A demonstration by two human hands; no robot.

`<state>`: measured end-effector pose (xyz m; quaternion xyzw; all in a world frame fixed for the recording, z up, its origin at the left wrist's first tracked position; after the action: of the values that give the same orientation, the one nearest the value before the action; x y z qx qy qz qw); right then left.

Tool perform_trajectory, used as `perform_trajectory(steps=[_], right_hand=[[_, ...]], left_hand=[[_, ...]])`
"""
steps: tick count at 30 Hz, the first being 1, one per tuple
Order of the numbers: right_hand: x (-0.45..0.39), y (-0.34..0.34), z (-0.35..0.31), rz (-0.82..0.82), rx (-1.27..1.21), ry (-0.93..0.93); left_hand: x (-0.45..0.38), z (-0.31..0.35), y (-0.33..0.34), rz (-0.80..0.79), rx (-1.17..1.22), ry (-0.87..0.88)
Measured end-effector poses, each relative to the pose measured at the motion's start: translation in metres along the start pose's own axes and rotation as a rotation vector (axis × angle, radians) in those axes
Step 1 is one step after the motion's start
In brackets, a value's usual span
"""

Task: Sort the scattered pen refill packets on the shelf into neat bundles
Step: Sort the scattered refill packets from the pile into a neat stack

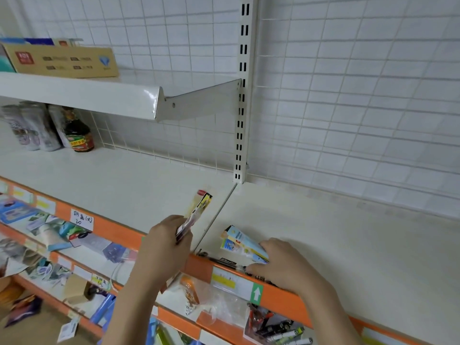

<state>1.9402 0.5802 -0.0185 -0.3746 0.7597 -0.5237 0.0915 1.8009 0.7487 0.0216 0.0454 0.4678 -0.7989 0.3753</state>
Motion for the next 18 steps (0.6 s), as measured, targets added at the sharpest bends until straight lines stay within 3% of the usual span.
perform_trajectory(steps=[8,18], right_hand=[[-0.001,-0.007,0.014,-0.097,0.088,0.054],[0.002,-0.053,0.047,0.309,0.186,0.218]], left_hand=[[-0.022,0.009,0.007,0.026,0.085,0.018],[-0.055,0.03,0.035,-0.065,0.161,0.07]])
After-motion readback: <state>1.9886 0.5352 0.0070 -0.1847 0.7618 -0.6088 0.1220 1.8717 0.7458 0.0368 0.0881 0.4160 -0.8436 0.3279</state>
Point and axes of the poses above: each hand's wrist, its own x-axis away from the middle knuckle, its own y-axis out of the palm, z = x × y, the point moved 5 cm from there along -x, towards the middle knuckle, and after that the axes turned 8 degrees about y, right-handed, at the moved point
